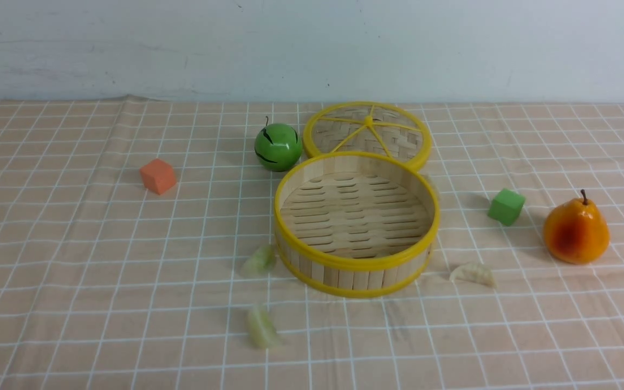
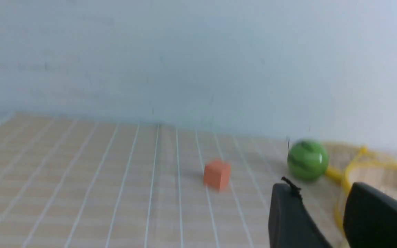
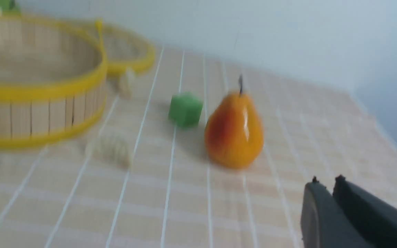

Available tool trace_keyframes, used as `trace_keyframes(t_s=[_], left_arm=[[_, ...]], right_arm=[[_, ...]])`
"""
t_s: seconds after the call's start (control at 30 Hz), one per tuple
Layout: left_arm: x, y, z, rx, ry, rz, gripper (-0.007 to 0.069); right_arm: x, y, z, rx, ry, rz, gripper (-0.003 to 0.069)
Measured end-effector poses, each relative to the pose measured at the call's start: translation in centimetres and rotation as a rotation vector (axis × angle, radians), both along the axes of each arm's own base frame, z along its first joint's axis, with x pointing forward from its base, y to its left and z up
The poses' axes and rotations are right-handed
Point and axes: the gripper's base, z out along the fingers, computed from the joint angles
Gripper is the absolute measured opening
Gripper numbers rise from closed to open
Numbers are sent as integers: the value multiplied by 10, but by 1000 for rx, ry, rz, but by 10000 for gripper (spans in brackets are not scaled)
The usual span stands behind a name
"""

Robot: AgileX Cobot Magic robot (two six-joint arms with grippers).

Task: Put the dumplings into the steamer on the table with the brown tablecloth.
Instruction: 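Reach for and grasp a dumpling on the table with the left gripper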

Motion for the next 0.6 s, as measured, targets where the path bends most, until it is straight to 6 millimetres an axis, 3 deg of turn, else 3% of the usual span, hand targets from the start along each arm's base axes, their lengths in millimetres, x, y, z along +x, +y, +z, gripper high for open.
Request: trace_keyframes(t_s=[0.03,0.17,0.2,0.3,0.33,0.5,0.6], left_arm=[[-2,1,9,-5,-104,7,238],[-8,2,22,-13,-260,18,238],[-12,3,29,-42,-341,16,238],[-16,4,35,-111,-426,-8,238],[-18,4,38,-191,-458,-43,238],[-20,4,44,-437,-473,-169,209],[-30,2,80,-473,-472,-217,113]], right_arm=[[-2,0,13,-4,-142,-2,74],[-9,0,32,1,-366,-2,78],[-16,0,43,64,-514,23,80],[-25,0,55,181,-676,84,83],[-31,0,60,310,-763,161,85],[-35,0,66,560,-807,311,90],[-41,3,90,541,-819,332,92]])
